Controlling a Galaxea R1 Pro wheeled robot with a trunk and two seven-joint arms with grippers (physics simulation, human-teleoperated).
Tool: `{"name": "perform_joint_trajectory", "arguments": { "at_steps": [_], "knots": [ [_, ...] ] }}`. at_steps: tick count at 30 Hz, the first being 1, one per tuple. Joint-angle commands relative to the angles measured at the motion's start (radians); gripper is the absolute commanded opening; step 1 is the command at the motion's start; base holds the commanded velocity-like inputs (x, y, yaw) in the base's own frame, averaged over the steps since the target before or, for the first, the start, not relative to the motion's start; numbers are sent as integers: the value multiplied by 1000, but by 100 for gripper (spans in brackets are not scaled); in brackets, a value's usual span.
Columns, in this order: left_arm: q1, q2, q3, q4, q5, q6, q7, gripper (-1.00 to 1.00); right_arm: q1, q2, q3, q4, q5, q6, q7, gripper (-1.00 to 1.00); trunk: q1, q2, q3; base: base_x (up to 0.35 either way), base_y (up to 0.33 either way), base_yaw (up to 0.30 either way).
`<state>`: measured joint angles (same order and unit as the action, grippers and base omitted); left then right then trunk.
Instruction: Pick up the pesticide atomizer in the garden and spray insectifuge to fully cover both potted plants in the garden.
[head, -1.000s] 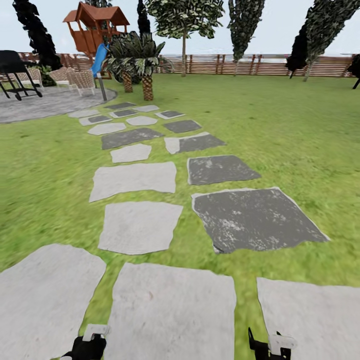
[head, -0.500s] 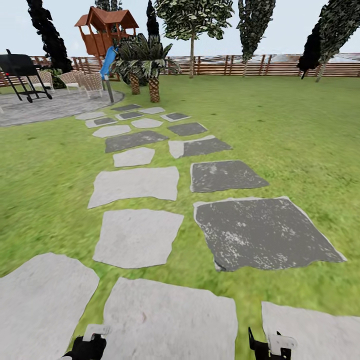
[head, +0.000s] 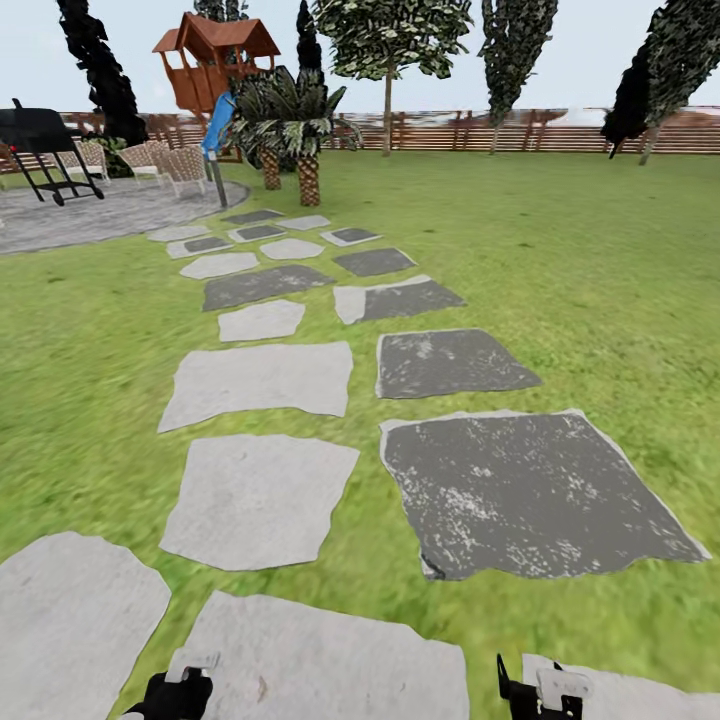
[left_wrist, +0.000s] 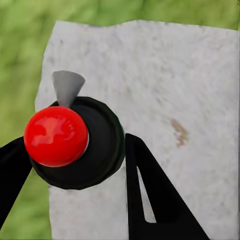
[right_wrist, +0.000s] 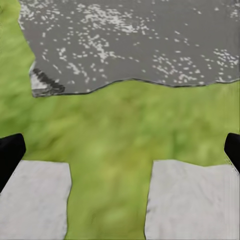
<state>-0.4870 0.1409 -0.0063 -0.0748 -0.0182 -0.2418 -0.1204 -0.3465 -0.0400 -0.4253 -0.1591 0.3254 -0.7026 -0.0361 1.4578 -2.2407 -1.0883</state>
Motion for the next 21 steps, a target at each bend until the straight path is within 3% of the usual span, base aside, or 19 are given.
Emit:
{"name": "perform_joint_trajectory", "arguments": {
  "at_steps": [1, 6, 21],
  "knots": [
    [-1, 0, 0, 1, -2, -4, -2, -100, 0, 0, -6, 1, 11, -3, -4, 100, 0, 0, -1, 286, -143, 190],
    [-1, 0, 0, 1, -2, -4, -2, -100, 0, 0, -6, 1, 11, -3, -4, 100, 0, 0, -1, 294, -122, 234],
    [-1, 0, 0, 1, -2, -4, -2, -100, -1, 0, -6, 1, 11, -3, -4, 100, 0, 0, -1, 339, -2, 270]
  ]
}}
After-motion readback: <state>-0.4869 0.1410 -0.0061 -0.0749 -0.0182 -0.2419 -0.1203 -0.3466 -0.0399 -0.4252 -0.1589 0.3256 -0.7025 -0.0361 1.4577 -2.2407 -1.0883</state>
